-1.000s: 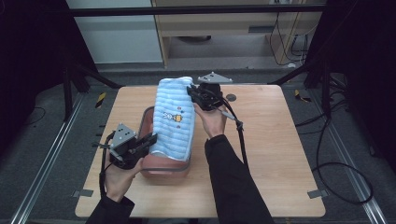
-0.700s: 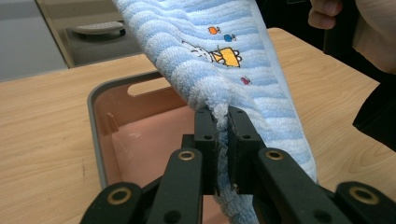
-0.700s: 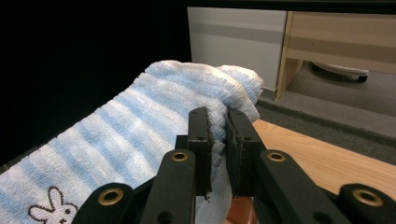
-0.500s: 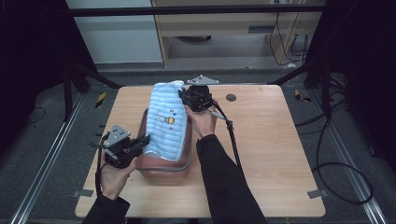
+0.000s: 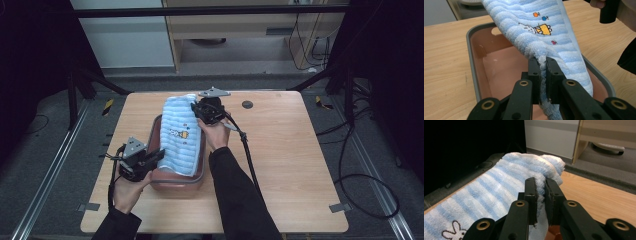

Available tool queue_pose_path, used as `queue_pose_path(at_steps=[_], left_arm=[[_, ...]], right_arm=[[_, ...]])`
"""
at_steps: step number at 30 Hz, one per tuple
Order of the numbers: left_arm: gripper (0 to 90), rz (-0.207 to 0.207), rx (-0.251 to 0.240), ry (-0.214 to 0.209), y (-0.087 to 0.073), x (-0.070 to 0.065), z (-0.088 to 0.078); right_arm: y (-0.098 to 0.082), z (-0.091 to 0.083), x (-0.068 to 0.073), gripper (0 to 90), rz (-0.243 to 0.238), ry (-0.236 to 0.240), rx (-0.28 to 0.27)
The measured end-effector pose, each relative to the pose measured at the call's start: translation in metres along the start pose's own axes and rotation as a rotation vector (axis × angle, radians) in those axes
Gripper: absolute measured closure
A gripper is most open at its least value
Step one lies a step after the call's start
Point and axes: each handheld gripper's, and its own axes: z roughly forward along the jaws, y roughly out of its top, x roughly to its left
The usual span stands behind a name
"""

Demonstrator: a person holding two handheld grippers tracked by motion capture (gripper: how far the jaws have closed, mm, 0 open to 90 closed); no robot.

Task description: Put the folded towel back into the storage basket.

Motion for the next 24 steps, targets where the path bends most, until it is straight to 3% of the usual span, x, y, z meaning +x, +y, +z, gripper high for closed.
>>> queue_pose_path(at_steps=[24], left_arm=[[83.8, 0.005, 0.095, 0.004, -0.024, -0.003, 0.021]], right_arm=[[-0.033, 0.018, -0.002, 81.3, -0.003, 0.016, 0.062]])
